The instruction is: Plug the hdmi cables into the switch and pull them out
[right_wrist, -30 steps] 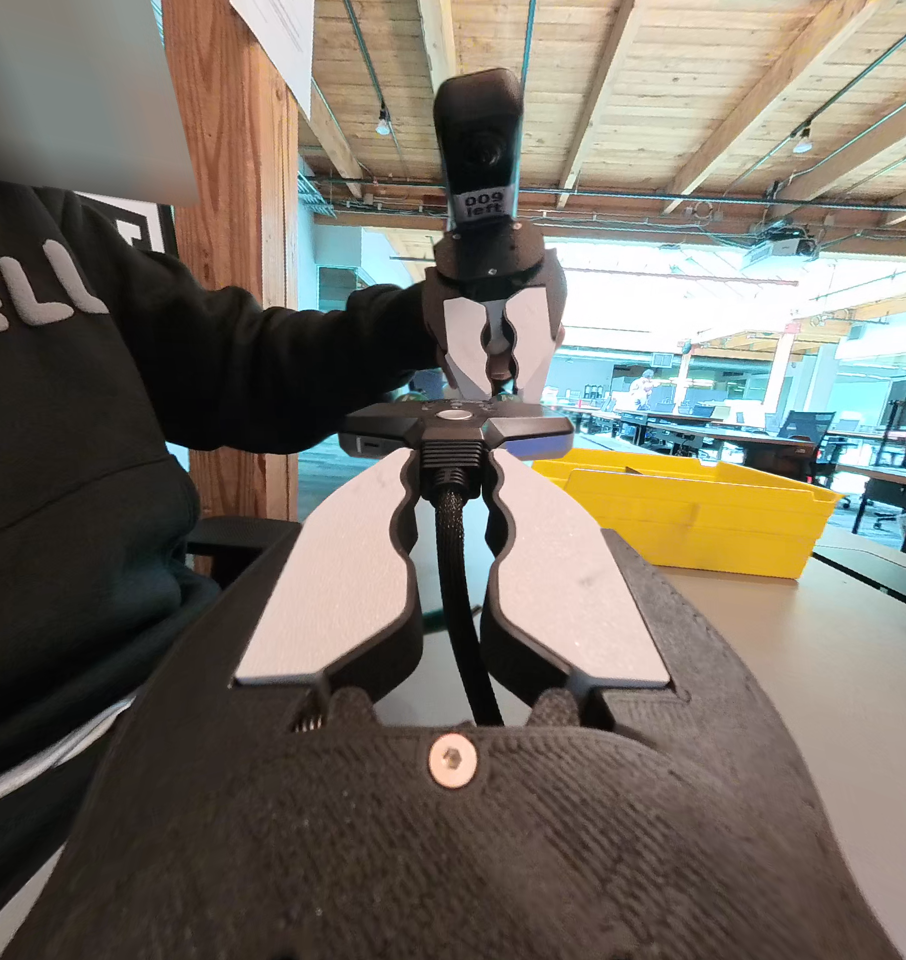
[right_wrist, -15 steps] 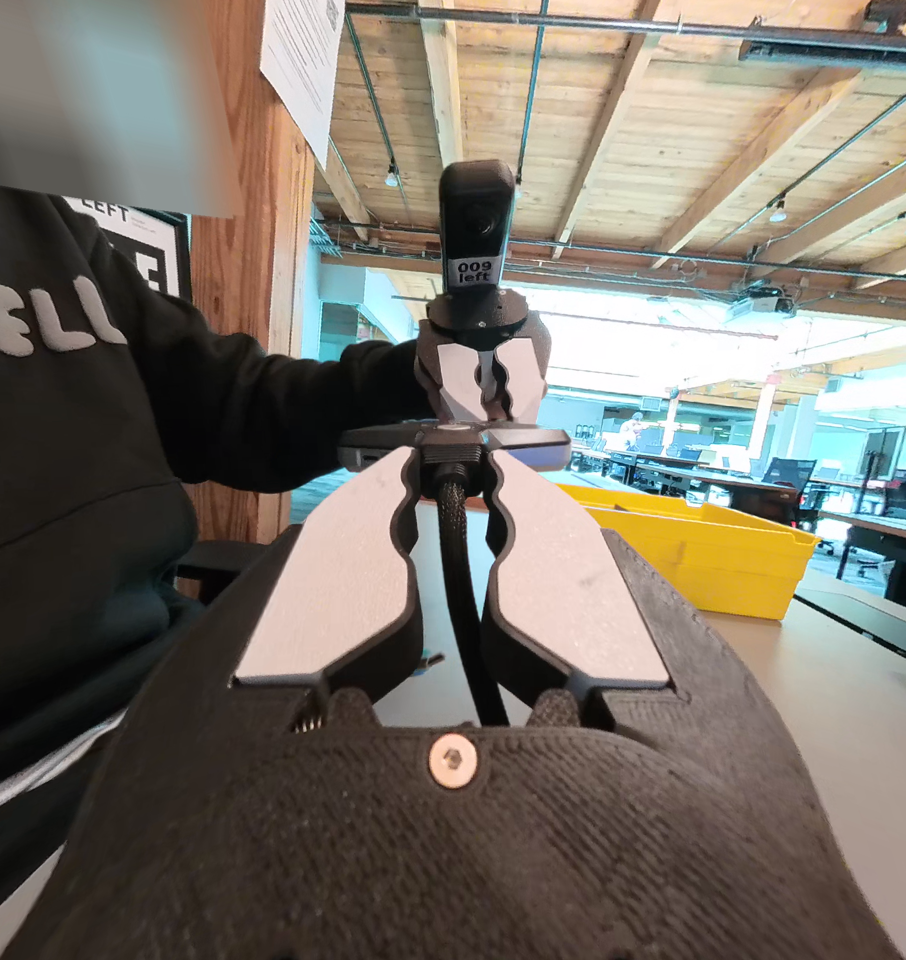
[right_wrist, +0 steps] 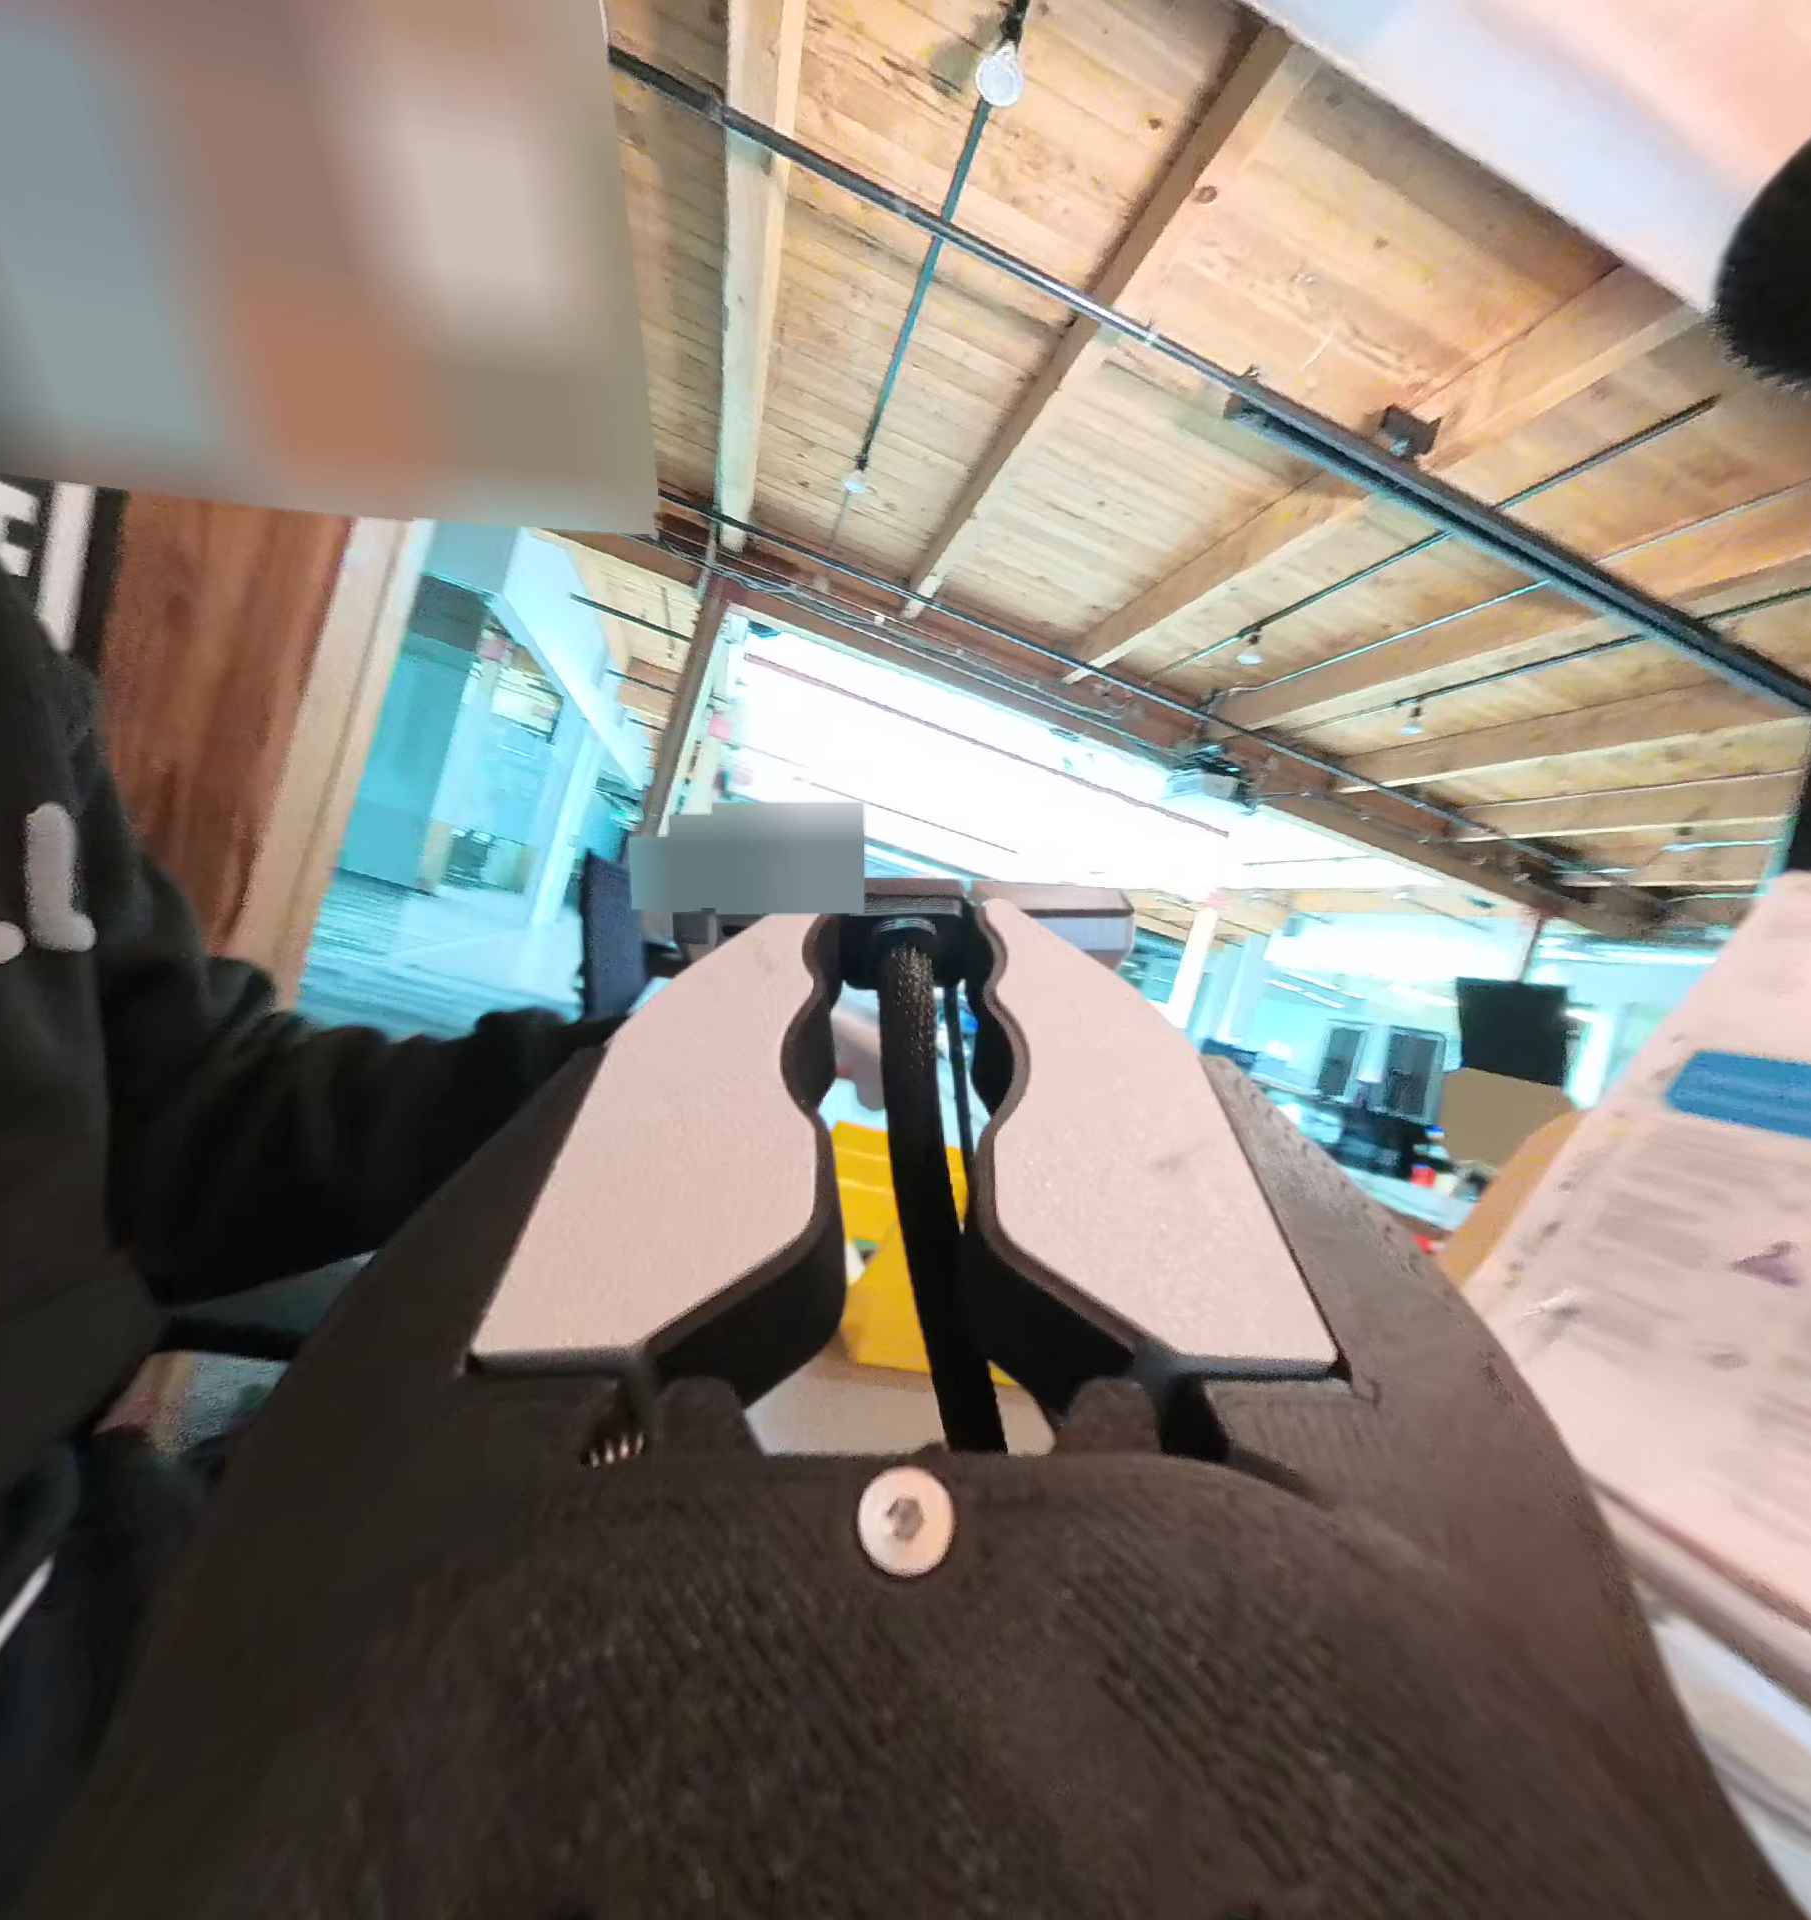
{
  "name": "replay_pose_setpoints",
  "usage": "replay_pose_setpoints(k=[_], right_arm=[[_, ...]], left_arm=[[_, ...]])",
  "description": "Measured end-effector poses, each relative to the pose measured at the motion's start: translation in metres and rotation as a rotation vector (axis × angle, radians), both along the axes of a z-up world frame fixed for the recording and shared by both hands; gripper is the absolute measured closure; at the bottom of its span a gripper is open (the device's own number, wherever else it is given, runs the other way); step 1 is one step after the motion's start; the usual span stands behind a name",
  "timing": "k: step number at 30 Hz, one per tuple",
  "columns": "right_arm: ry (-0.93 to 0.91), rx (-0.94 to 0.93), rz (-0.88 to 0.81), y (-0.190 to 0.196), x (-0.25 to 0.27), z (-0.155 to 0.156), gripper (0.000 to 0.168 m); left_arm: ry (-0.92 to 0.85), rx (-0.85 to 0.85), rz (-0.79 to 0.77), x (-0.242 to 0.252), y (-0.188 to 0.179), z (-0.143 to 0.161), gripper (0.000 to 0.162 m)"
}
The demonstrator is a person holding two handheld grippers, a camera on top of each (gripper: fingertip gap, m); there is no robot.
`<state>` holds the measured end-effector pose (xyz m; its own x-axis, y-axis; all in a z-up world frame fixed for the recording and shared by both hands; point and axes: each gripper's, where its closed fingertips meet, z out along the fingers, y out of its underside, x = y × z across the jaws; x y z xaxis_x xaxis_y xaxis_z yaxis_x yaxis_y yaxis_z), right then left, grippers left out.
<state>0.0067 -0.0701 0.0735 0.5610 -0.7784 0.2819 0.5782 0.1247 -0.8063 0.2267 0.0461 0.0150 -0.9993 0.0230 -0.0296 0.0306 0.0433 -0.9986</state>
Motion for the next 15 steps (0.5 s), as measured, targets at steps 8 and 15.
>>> replay_pose_setpoints(k=[8,15], right_arm=[[0.029,-0.126,-0.3,-0.06,-0.015,0.09,0.146],[0.394,-0.431,-0.687,-0.161,0.01,0.096,0.146]], left_arm=[[0.112,0.095,-0.075,0.01,-0.017,-0.075,0.122],[0.156,0.097,-0.093,0.014,-0.027,-0.095,0.125]])
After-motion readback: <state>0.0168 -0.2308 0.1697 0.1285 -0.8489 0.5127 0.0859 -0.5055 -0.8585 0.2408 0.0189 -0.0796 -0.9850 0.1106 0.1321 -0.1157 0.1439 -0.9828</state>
